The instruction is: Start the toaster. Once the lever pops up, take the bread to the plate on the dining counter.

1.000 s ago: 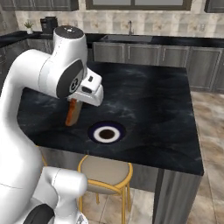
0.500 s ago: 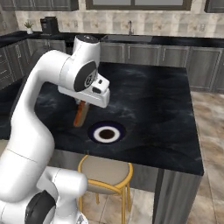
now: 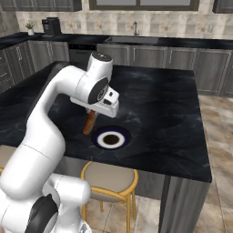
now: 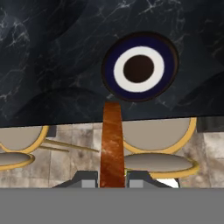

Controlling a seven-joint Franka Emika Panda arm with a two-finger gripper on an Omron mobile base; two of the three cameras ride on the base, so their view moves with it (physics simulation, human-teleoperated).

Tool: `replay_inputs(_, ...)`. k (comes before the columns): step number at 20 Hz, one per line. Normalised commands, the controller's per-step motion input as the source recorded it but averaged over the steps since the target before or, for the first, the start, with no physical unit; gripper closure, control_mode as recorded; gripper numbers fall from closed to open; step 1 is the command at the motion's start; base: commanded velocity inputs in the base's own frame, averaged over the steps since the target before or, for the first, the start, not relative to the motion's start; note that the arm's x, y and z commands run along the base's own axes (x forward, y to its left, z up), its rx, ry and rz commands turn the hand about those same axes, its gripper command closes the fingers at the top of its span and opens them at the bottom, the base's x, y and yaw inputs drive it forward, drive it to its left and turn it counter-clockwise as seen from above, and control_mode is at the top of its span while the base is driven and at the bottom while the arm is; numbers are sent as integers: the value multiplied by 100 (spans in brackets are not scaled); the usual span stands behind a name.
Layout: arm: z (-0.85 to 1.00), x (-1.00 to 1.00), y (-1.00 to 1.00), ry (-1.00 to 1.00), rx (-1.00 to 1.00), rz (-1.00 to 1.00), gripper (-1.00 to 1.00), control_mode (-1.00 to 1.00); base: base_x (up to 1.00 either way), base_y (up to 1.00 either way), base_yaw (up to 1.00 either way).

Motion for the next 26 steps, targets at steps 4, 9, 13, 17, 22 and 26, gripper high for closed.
replay_inputs(4, -42, 57, 0, 0, 4, 0, 100, -100, 0, 0, 0)
replay_inputs(9, -47, 58, 0, 0, 4, 0, 100, -100, 0, 0, 0)
replay_inputs(13, -36, 47, 0, 0, 2, 0, 100, -100, 0, 0, 0)
replay_inputs(17, -37, 33, 0, 0, 0, 0, 100, -100, 0, 0, 0)
replay_inputs(22, -41, 34, 0, 0, 0, 0, 100, -100, 0, 0, 0)
replay_inputs(26, -33, 25, 0, 0, 0, 0, 100, -100, 0, 0, 0)
